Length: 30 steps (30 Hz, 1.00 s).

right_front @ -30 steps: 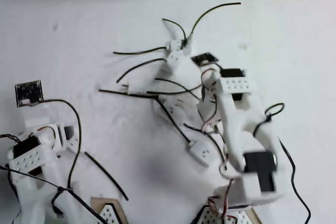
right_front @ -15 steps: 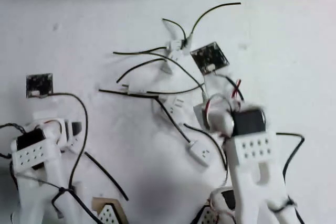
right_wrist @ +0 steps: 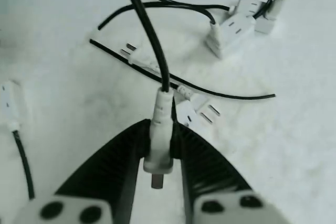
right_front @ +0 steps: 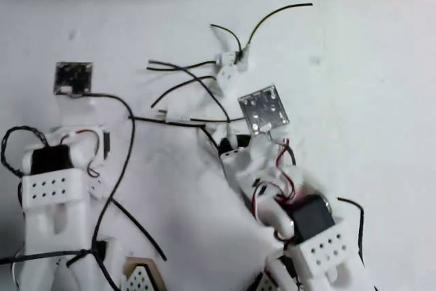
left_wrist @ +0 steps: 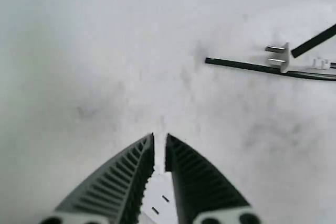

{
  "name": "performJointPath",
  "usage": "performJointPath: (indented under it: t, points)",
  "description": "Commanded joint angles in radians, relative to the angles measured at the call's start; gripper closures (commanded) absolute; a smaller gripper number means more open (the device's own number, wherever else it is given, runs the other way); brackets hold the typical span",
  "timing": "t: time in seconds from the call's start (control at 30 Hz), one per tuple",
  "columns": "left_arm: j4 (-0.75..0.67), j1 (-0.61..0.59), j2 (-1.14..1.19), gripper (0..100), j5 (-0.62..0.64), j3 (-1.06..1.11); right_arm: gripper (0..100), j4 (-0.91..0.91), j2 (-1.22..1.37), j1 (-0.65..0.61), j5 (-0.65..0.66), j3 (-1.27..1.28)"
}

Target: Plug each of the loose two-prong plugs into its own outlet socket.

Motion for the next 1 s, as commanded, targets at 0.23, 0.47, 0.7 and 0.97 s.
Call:
performJointPath:
  t: [0.23,0.47,0.7,0.97]
  points:
    - [0.014,0.136,-0.429,98,0.064,0.044,98.2,-0.039,-0.179,-0.082,-0.060,0.017]
    - [0.006,0.338,-0.734,98,0.066,0.204,98.2,-0.104,-0.294,-0.183,-0.060,0.126]
    - [0.006,0.467,-0.967,98,0.068,0.285,98.2,-0.160,-0.349,-0.283,-0.051,0.215]
    - [0.015,0.552,-1.053,77,0.187,0.370,98.2,-0.157,-0.348,-0.363,-0.052,0.218]
